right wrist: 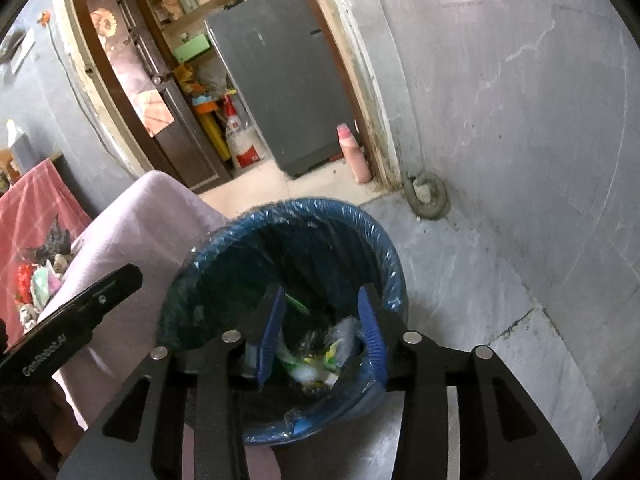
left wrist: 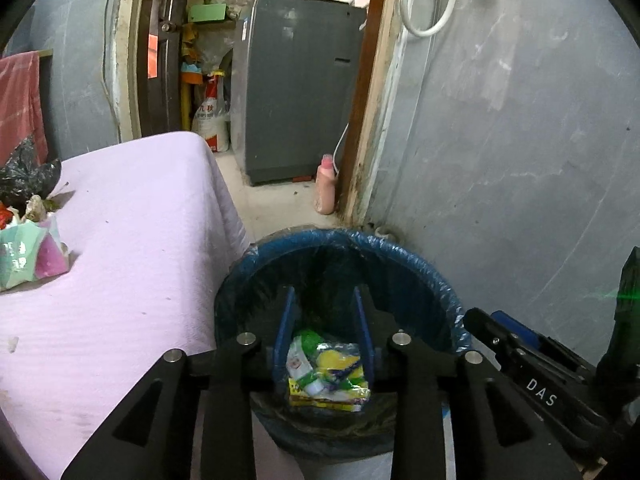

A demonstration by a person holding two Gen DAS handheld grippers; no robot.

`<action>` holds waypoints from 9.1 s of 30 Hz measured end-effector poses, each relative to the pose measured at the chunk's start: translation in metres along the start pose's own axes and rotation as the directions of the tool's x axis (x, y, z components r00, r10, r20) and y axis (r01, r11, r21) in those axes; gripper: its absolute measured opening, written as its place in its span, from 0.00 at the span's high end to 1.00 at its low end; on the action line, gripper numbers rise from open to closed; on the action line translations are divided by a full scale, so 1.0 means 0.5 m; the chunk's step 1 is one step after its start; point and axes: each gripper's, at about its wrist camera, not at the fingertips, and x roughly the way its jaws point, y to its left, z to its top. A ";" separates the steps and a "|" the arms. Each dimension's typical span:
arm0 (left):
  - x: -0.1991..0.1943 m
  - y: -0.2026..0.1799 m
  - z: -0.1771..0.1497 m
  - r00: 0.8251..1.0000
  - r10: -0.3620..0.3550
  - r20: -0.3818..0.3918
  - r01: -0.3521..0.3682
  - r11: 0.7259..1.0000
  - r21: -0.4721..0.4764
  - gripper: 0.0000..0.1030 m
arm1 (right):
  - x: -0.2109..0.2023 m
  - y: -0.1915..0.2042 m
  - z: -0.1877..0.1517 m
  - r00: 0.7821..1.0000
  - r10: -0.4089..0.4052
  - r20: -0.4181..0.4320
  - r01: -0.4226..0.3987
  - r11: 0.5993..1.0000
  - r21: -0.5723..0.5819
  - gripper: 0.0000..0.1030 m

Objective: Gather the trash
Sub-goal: 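Open the left tool over the bin while the right tool releases the blue wrapper into it, then move both open tools back over the table toward the remaining trash, then grasp the red paper cup with the left tool while the right tool grasps the striped wrapper, then carry the red cup with the left tool while the right tool carries the striped wrapper to the bin, then open the left tool over the bin while the right tool drops the striped wrapper in, then move both open tools back over the table toward the tissue packet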

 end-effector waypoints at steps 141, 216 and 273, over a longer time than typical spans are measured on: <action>-0.495 0.475 -0.185 0.909 0.369 0.194 -0.289 0.893 -0.346 0.51 | -0.091 0.613 -0.131 0.865 0.501 0.002 -0.436 0.754 -0.492 0.77; -0.032 -0.019 -0.061 1.000 0.021 0.010 -0.020 0.989 -0.148 0.50 | -0.030 0.015 -0.038 0.994 0.059 0.087 -0.055 0.997 -0.048 0.67; -0.447 0.411 -0.084 0.849 0.429 0.308 -0.344 0.892 -0.295 0.03 | -0.164 0.412 -0.002 0.883 0.366 0.294 -0.237 0.888 -0.395 0.00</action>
